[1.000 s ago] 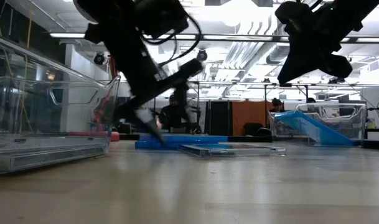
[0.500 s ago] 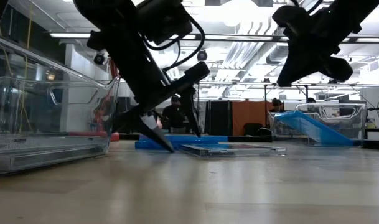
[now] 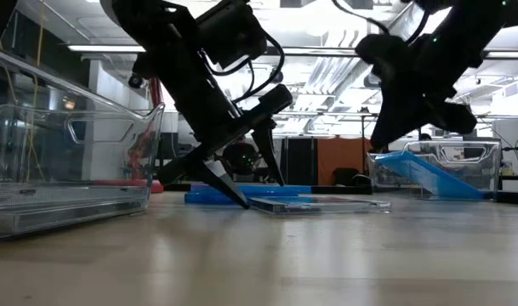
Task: Pick & place jewel cases by type
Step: Put the black cd case into the bottom transparent bin
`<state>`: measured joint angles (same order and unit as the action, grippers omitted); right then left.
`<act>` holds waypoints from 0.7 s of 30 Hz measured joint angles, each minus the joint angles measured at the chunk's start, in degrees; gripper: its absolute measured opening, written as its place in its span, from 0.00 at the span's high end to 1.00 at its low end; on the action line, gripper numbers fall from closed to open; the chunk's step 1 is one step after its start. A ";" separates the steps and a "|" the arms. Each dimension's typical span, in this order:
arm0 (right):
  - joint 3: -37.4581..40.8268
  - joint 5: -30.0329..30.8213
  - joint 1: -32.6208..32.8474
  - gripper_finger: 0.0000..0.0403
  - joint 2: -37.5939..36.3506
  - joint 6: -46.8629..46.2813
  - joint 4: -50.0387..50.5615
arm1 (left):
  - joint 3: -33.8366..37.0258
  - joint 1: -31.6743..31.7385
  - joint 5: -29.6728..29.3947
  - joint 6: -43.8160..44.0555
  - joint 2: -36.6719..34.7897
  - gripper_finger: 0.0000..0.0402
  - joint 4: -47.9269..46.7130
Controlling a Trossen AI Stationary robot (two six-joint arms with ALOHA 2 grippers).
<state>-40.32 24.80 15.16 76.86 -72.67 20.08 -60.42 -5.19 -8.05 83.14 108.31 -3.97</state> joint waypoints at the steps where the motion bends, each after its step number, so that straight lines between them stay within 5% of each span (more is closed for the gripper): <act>1: 0.00 -0.20 0.00 1.00 0.71 -0.77 -0.06 | -0.06 0.00 -0.07 0.01 0.39 0.41 0.01; 21: 0.00 -5.78 -0.49 1.00 6.03 -2.20 -0.36 | -0.13 3.11 6.42 0.44 3.63 0.41 0.40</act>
<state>-40.32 19.02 14.66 82.89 -74.86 19.71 -60.55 -2.08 -1.63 83.58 111.94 -3.57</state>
